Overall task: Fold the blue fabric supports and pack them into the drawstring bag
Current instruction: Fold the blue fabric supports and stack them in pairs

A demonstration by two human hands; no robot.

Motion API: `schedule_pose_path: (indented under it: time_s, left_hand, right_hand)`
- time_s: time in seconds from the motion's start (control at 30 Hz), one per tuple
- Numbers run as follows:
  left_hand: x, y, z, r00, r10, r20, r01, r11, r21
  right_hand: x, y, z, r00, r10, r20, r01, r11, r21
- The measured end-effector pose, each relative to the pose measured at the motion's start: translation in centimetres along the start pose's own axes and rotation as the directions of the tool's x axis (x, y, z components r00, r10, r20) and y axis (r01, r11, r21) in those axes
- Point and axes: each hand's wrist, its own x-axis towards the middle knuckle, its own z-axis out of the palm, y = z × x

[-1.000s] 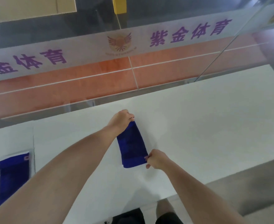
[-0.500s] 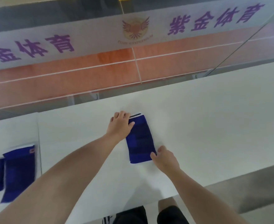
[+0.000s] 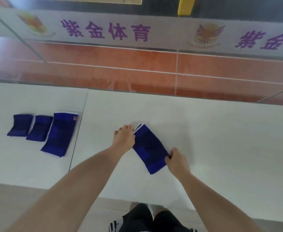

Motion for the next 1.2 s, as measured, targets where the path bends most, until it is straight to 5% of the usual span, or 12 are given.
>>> schedule_pose_path:
  time_s: [0.17,0.3,0.53,0.67,0.77,0.93,1.2]
  left_hand:
    - [-5.6,-4.1,-1.7,0.976,-0.216,-0.023,0.208,0.961,-0.181]
    - [-8.8,-5.6,-4.6,0.955,-0.217,-0.201,0.139,0.93,-0.341]
    - [-10.3,-5.6,-12.0,0.87,0.091,-0.485,-0.209,0.958,-0.195]
    - [-9.8,-6.6,-13.8,0.776,0.366,-0.514,-0.367,0.924,0.106]
    - [-10.1,-9.5,-12.1,0.767,0.539,-0.348,-0.444,0.838,0.318]
    - [-10.5,-17.4,-6.5,0.824,0.566,0.03,-0.526,0.745,0.41]
    - [-10.2,-25.5,-2.4,0.672,0.719,0.176,-0.723,0.585,0.368]
  right_hand:
    - [0.0,-2.7,-0.1,0.983,-0.18,0.027,0.18,0.984,0.002]
    - [0.1,-5.9,0.2,0.972,-0.234,0.017,0.233,0.972,0.044]
    - [-1.1,-13.0,0.6,0.965,-0.203,0.164,0.219,0.972,-0.086]
    - [-2.0,-17.2,1.1,0.971,-0.146,0.19,0.099,0.967,0.234]
    - [-2.2,-18.8,2.6,0.95,-0.083,0.301,-0.066,0.888,0.456]
    - [-3.1,-18.9,7.6,0.945,-0.032,0.325,-0.083,0.94,0.332]
    - [-5.7,-20.5,17.2,0.939,-0.285,0.191,0.307,0.946,-0.101]
